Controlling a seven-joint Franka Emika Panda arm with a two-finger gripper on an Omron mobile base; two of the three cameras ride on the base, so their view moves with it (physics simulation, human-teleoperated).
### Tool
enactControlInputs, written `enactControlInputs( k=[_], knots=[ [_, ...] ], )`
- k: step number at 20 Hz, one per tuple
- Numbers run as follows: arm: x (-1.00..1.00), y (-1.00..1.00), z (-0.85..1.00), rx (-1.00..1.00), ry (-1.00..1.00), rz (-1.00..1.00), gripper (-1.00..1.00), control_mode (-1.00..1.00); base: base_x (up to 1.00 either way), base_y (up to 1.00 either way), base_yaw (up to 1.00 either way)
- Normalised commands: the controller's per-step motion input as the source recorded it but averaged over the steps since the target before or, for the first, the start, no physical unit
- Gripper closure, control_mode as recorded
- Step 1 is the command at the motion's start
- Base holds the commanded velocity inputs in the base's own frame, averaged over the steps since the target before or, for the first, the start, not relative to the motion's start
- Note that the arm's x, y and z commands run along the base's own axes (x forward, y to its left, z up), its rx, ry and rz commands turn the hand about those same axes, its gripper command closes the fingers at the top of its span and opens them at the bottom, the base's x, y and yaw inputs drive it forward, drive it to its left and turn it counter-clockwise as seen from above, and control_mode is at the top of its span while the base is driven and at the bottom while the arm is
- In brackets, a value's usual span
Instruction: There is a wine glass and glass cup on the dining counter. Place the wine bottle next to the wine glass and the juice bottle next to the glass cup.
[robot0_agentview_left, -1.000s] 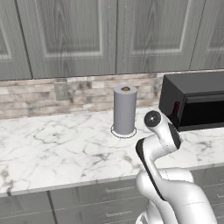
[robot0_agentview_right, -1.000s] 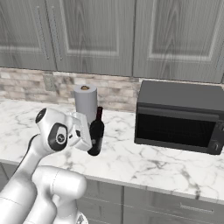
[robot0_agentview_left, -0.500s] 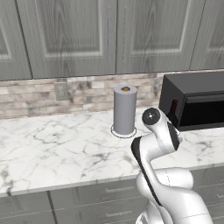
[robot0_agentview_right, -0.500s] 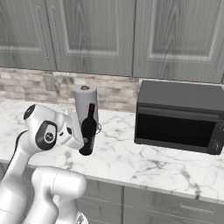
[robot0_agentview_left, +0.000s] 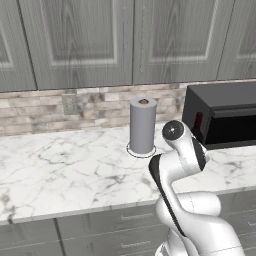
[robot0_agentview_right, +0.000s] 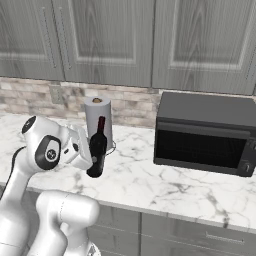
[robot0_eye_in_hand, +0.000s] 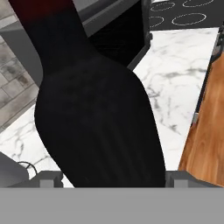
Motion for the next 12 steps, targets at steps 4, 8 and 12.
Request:
enactControlInputs(
  k=[4, 8, 12],
  knots=[
    [0.0, 0.0, 0.0, 0.0, 0.0, 0.0, 1.0, 1.0, -0.04, 0.01, 0.0],
    [0.0, 0.0, 0.0, 0.0, 0.0, 0.0, 1.0, 1.0, -0.39, 0.1, 0.23],
    [0.0, 0.0, 0.0, 0.0, 0.0, 0.0, 1.0, 1.0, -0.41, 0.16, 0.65]
  ],
)
